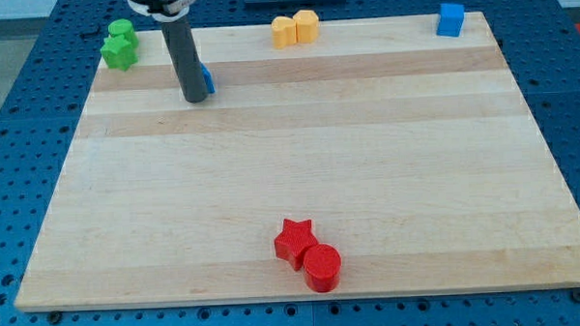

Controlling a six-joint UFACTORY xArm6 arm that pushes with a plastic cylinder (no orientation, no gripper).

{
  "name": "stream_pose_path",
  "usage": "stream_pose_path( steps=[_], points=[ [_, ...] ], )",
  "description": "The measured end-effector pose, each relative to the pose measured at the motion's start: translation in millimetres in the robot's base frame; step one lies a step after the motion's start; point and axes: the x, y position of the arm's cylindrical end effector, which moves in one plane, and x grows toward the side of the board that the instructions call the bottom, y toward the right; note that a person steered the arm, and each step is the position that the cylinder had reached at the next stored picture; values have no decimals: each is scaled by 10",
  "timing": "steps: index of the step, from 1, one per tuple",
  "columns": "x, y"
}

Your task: Push blue triangle to the bottom side of the yellow hexagon

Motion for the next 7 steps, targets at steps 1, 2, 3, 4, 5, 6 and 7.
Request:
stream_pose_path(
  steps=[1, 2, 3, 4, 5, 6, 7],
  points=[
    [-5, -401],
    [-152, -559],
    [-205, -393],
    [-205, -36],
    [-262, 286],
    [-424, 432],
    [-476, 873]
  ],
)
